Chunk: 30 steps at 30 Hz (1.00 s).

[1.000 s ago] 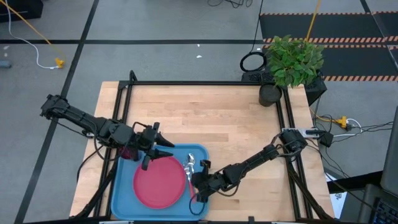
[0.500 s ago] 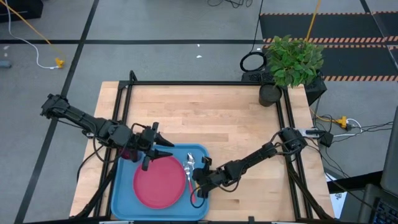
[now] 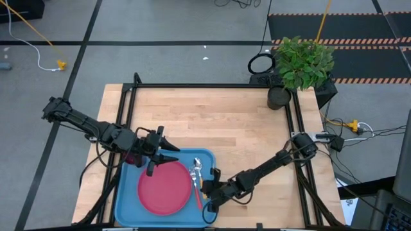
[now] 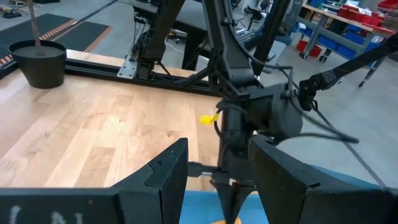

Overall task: Pick and place plate/cup/fork/spoon on tray
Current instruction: Put the yellow spoon on the blue serving tray to the right of the pink fork

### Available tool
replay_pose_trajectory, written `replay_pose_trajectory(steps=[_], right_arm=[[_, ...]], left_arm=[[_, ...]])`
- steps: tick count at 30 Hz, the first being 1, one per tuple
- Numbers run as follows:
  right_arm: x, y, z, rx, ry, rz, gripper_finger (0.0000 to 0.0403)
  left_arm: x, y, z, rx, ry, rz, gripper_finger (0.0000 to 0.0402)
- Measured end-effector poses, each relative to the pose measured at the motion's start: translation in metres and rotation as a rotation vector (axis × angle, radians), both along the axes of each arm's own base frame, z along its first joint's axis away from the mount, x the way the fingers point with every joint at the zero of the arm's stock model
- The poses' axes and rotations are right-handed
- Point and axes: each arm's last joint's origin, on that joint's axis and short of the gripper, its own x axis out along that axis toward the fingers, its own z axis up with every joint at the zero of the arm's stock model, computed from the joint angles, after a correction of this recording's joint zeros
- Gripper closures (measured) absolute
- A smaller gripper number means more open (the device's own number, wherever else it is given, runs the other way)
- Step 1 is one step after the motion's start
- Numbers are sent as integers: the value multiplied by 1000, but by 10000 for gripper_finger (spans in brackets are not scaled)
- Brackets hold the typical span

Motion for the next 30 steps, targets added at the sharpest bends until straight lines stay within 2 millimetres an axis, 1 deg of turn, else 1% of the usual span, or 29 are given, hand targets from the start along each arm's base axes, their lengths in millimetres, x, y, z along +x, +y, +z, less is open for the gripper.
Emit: replay_pose_trajectory(steps=[4, 10, 13, 24, 30], right_arm=[[0, 0, -11, -3, 28, -10, 403], [-3, -1, -15, 18, 57, -98, 403], [-7, 4, -15, 14, 43, -136, 403], [-23, 29, -15, 100, 9, -233, 403], [-27, 35, -14, 151, -13, -296, 403]], left_arm=[[0, 0, 0, -1, -2, 0, 229], [0, 0, 0, -1, -3, 0, 229], [0, 0, 0, 0, -4, -1, 229], [0, 0, 1, 17, -9, -5, 229], [0, 0, 3, 9, -28, -5, 229]])
